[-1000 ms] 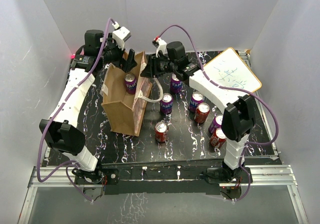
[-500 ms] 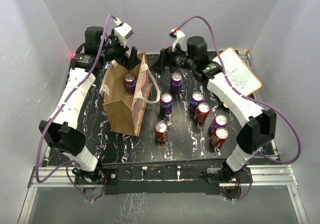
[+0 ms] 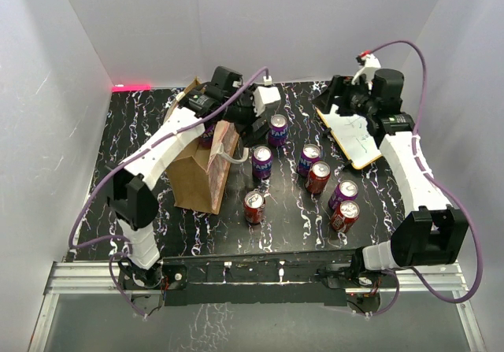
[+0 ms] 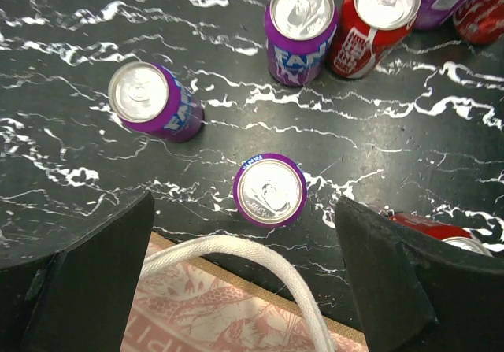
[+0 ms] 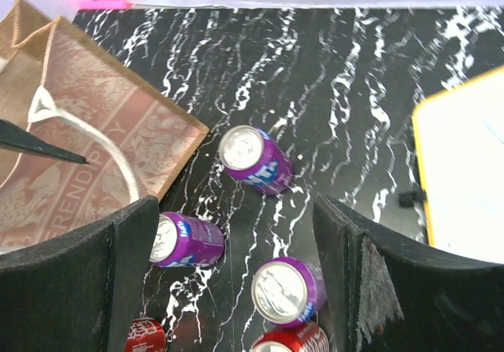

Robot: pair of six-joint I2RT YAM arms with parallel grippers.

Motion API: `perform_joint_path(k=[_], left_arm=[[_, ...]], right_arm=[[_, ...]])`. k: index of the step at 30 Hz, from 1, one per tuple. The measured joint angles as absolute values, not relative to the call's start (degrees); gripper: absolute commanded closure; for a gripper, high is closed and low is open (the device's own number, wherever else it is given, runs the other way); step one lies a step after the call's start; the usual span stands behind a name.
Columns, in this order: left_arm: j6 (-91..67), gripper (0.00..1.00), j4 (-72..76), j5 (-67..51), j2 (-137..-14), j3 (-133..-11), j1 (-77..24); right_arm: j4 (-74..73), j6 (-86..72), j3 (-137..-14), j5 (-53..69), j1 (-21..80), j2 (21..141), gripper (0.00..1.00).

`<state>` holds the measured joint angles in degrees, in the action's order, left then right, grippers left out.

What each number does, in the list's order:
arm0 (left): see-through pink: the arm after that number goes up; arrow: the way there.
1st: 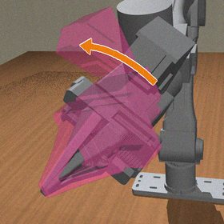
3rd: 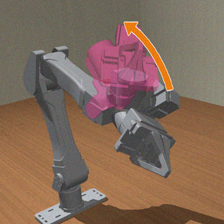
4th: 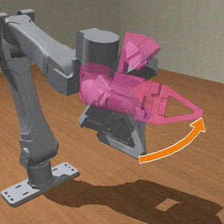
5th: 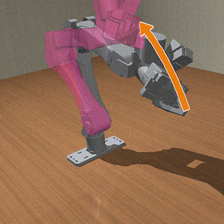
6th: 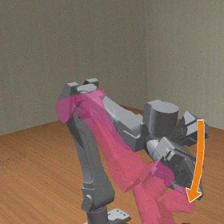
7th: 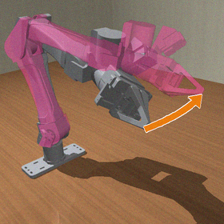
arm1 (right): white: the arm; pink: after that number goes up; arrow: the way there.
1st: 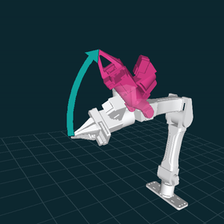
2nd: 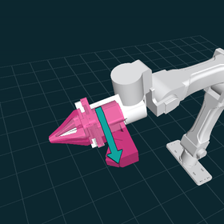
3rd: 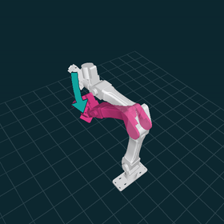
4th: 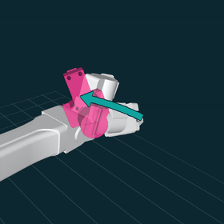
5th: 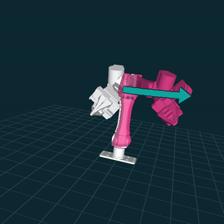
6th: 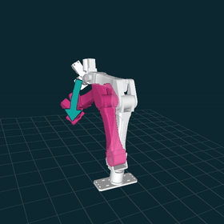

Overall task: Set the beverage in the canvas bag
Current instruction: Pick up the drink from the center of the board.

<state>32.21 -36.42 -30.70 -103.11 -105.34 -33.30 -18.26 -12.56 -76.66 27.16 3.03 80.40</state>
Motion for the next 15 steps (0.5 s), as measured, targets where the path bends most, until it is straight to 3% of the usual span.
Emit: perform_joint_path(k=[15], left_arm=[[39.0, 0.03, -40.3, -28.8, -116.3, -105.9, -34.3]], right_arm=[[-17.7, -19.2, -69.0, 30.3, -8.4, 74.5, 0.18]])
